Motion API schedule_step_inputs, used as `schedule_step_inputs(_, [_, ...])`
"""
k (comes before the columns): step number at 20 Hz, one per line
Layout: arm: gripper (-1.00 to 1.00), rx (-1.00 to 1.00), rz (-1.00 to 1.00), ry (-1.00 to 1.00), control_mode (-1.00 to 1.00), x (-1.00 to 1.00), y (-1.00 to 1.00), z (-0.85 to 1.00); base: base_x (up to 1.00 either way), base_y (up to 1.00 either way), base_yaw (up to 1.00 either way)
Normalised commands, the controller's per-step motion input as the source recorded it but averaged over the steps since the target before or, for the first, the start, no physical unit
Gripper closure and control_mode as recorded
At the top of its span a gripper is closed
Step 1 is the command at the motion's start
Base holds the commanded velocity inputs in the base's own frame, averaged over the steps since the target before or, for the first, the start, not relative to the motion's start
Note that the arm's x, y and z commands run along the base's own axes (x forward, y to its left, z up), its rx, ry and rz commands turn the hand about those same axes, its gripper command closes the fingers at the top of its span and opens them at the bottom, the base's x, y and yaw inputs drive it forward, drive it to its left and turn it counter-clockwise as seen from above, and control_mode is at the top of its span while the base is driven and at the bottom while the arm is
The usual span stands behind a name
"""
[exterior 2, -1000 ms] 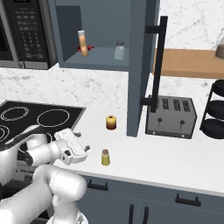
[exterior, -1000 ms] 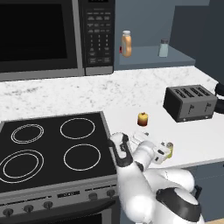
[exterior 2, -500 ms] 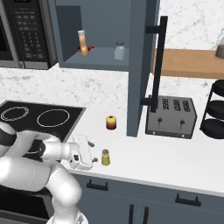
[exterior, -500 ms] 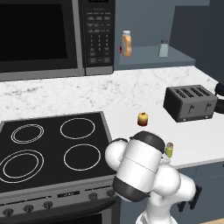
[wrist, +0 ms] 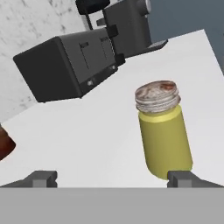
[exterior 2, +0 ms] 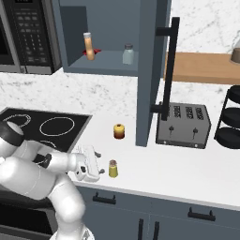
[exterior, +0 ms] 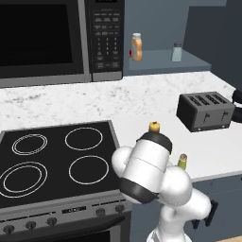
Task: Put the shaker and condiment bottle from the counter next to their counterparts in the cabinet.
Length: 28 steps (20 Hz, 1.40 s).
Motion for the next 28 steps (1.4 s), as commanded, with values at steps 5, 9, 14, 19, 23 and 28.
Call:
schedule_step_inputs(5, [-1.00, 0.00, -0.02, 0.00, -1.00, -0.02, -0.06, 0.00, 0.00, 0.00, 0.00])
schedule_step_inputs(9, [-1.00, 0.00, -0.09, 0.00, -1.00, -0.08, -0.38, 0.00, 0.00, 0.00, 0.00])
schedule_step_inputs(14, [-1.00, 0.01, -0.08, 0.00, -1.00, -0.03, -0.36, 0.00, 0.00, 0.00, 0.00])
schedule_step_inputs(19, [-1.00, 0.00, 0.00, 0.00, -1.00, 0.00, 0.00, 0.00, 0.00, 0.00, 0.00])
schedule_step_inputs(23, [-1.00, 0.00, 0.00, 0.00, -1.00, -0.02, -0.01, -0.05, 0.00, 0.00, 0.00])
schedule_step_inputs(28, [-1.00, 0.00, -0.04, 0.00, -1.00, -0.52, -0.41, -0.11, 0.00, 0.00, 0.00])
